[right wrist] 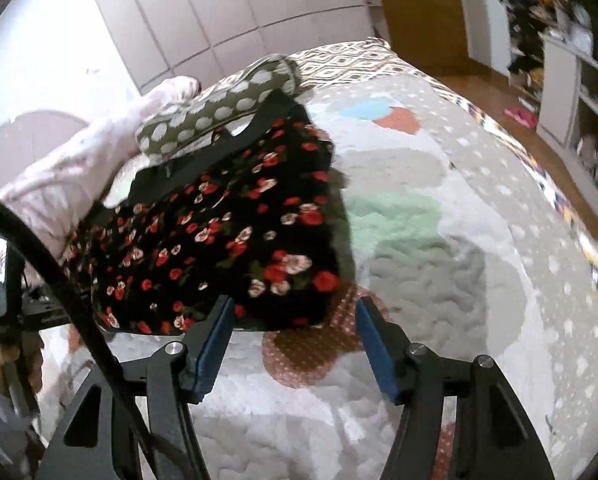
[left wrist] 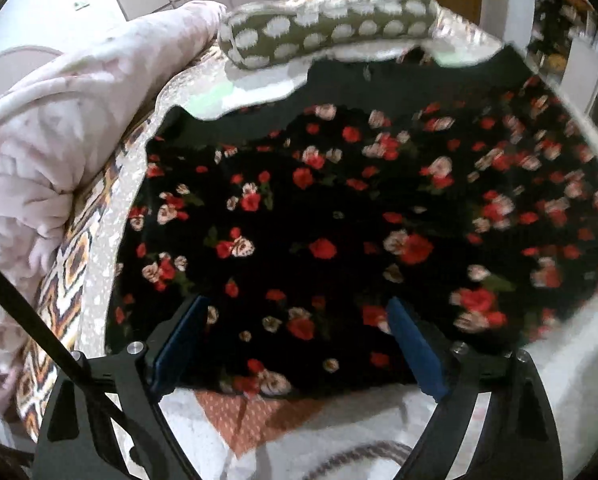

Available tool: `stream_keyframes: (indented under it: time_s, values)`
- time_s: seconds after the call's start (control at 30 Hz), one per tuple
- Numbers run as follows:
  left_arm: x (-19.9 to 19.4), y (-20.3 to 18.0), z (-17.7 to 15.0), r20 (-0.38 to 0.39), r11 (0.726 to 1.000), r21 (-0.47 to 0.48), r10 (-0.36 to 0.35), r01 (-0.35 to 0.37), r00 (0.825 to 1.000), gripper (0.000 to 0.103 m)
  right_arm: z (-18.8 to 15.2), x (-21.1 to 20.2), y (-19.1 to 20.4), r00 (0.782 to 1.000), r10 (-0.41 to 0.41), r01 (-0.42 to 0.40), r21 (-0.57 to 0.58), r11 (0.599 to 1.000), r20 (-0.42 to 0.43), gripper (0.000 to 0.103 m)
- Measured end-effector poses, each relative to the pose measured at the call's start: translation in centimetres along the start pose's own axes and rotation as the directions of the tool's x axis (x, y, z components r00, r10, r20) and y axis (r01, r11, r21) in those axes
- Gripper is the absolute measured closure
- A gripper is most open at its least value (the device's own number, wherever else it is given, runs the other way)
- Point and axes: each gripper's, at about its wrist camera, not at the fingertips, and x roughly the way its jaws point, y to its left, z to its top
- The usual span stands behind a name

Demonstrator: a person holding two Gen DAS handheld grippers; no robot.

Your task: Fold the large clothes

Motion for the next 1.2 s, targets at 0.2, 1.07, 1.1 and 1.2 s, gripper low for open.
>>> stream_keyframes:
  time_s: [0.2, 1.07, 1.1, 1.2]
  values:
    - [-3.5, -1.7, 0.6, 0.095, 0.999, 0.005, -0.033, 0.033, 0.995, 0.012, -0.7, -0.1, -1.3, 0.995, 0.094, -0.096, 0.115, 0.989, 0.016, 0.032]
    - [3.7, -6.1, 1.1, 0.066, 0.999, 0.038, 0.003, -0.006, 0.998, 0.003, -1.7, 5.3, -3.0, 0.957, 0.27, -0.287, 0.466, 0.837, 0.105, 0.018]
    - [3.8, -6.2, 1.1, 0.071, 0.999, 0.033, 0.007, -0.009, 0.997, 0.003, -1.4, 5.6, -3.0, 0.958, 0.265, -0.286, 0.476, 0.831, 0.114, 0.018]
    - [3.6, -6.4, 0.7, 0.084, 0.999, 0.023, 0.02, -0.022, 0.996, 0.002, -0.6, 6.6, -2.5, 0.963, 0.236, -0.27, 0.486, 0.831, 0.131, 0.018]
